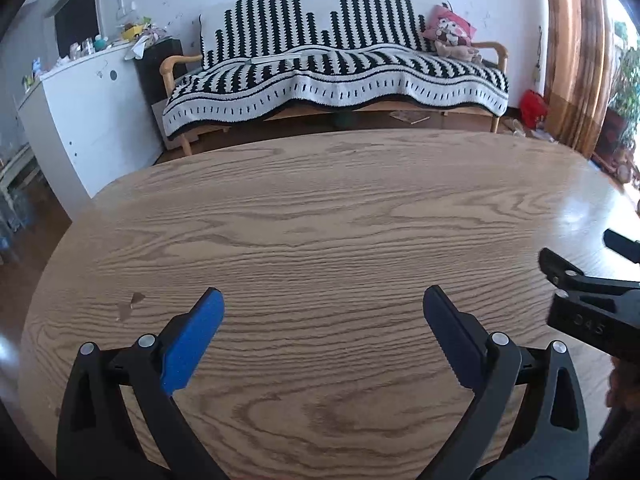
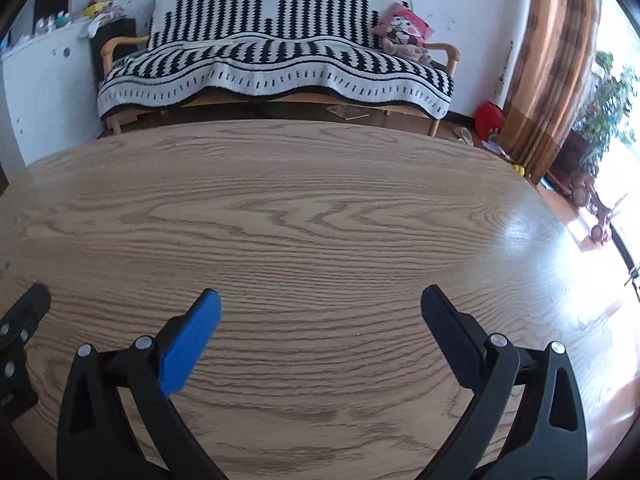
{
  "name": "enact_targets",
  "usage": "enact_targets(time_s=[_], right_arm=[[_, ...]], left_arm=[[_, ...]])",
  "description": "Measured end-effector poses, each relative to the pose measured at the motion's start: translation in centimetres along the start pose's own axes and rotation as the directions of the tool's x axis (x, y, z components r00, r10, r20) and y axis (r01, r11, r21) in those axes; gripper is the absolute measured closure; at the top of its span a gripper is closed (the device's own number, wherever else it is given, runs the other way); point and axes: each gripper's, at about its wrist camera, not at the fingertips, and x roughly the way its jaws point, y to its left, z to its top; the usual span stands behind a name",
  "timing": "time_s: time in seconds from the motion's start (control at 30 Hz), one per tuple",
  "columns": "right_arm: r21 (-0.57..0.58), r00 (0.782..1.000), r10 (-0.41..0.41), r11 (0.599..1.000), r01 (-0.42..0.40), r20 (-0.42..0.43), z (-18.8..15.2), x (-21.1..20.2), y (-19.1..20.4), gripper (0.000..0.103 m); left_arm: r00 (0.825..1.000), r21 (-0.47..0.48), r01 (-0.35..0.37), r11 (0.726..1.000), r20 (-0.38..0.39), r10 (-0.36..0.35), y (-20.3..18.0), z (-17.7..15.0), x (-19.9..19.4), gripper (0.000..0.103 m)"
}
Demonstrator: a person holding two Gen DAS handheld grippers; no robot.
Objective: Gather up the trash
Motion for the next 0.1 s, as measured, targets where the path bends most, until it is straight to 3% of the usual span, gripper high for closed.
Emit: enact_targets(time_s=[0.1], right_arm=[[-0.021, 1.000, -0.007, 1.000, 0.006, -0.010, -0.27, 0.32, 0.08, 0.006]], left_arm=[[1.000, -0.023, -0.006, 1.000, -0.026, 0.006, 0.47, -0.08, 0.96, 0.006]])
